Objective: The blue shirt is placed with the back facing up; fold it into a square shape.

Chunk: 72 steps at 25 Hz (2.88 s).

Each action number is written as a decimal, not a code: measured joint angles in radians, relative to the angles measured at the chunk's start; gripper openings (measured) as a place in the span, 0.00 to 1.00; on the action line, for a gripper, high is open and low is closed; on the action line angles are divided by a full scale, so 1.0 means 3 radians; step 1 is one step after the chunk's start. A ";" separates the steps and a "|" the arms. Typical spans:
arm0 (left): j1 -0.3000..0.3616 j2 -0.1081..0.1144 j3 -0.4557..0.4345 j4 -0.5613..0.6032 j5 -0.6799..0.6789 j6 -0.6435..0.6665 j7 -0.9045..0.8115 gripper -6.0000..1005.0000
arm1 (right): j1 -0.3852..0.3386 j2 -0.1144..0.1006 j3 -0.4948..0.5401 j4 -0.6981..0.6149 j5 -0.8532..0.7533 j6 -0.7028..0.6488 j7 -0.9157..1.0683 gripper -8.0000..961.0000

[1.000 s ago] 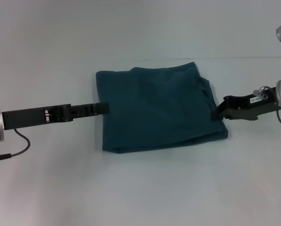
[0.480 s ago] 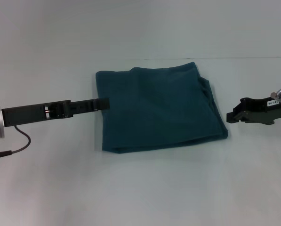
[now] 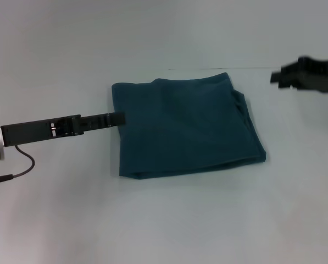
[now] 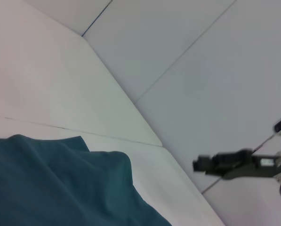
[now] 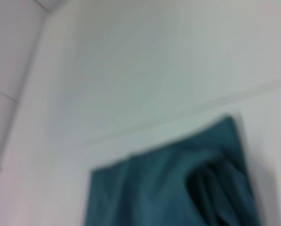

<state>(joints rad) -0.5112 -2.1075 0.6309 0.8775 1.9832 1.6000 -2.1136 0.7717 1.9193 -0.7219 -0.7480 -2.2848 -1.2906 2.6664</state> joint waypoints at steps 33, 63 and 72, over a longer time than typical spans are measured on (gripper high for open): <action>-0.0045 -0.0001 -0.0211 -0.0065 -0.0072 -0.0127 -0.0058 0.93 | 0.0770 0.0219 -0.0683 0.1026 -0.0258 0.1627 -0.0022 0.69; -0.0065 0.0017 -0.0211 -0.0168 -0.0135 -0.0255 0.0019 0.93 | 0.0995 0.0326 -0.0816 0.1412 -0.0294 0.2097 0.0025 0.51; -0.0058 0.0022 -0.0211 -0.0179 -0.0138 -0.0257 0.0024 0.93 | 0.0997 0.0327 -0.0821 0.1393 -0.0294 0.2063 0.0006 0.23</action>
<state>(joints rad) -0.5285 -2.1009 0.5676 0.8237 1.9419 1.5229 -2.1063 1.0707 2.0174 -0.9681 -0.3302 -2.3731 -0.6718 2.6681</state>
